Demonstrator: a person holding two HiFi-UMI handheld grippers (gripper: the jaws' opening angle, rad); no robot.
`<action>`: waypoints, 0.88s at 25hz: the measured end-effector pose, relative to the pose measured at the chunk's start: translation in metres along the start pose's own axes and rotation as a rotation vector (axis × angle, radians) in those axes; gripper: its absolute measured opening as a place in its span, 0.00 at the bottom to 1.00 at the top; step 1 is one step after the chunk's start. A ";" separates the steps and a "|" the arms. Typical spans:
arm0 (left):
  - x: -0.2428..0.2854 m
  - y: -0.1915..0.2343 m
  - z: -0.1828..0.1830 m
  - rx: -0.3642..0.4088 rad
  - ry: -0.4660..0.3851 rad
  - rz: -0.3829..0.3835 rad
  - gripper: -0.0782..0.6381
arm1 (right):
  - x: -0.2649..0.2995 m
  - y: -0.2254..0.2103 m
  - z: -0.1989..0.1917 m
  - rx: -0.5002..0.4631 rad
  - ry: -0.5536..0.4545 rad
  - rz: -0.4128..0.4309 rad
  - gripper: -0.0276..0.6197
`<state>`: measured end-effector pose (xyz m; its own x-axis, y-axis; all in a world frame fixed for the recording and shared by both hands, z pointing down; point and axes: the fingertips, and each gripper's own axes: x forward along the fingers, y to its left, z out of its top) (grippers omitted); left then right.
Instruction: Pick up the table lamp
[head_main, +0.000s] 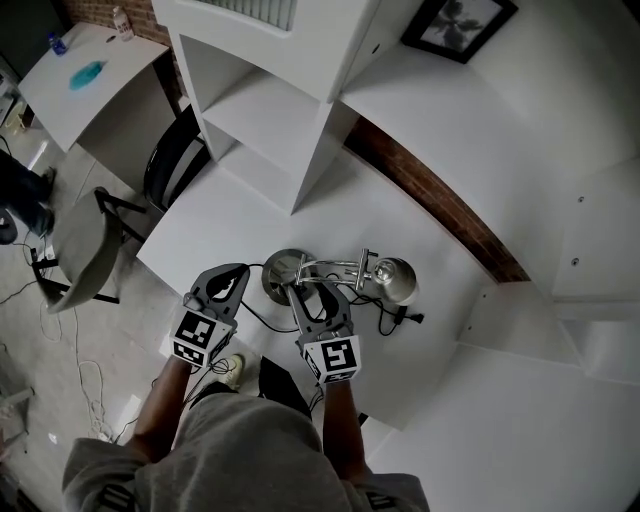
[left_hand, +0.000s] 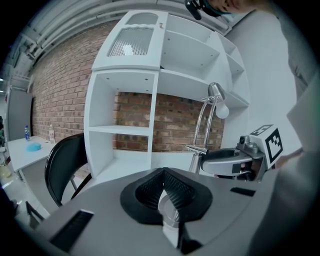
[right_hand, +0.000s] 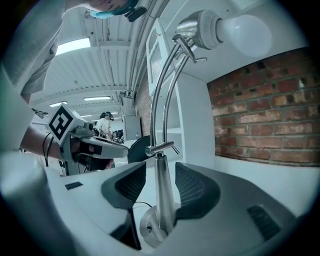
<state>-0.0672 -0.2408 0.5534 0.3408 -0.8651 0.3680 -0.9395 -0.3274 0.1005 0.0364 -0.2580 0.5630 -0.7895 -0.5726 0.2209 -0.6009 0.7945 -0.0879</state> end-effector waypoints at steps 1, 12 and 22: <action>0.000 0.001 0.000 -0.002 0.001 0.006 0.11 | 0.002 0.000 0.000 -0.002 0.000 0.008 0.32; 0.000 0.022 0.002 -0.024 -0.016 0.074 0.11 | 0.030 -0.003 0.000 -0.012 -0.005 0.061 0.36; -0.004 0.043 0.000 -0.052 -0.021 0.138 0.11 | 0.054 -0.002 0.000 -0.003 -0.005 0.107 0.36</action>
<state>-0.1090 -0.2515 0.5565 0.2084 -0.9084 0.3625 -0.9778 -0.1852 0.0982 -0.0050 -0.2900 0.5755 -0.8496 -0.4856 0.2060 -0.5130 0.8516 -0.1080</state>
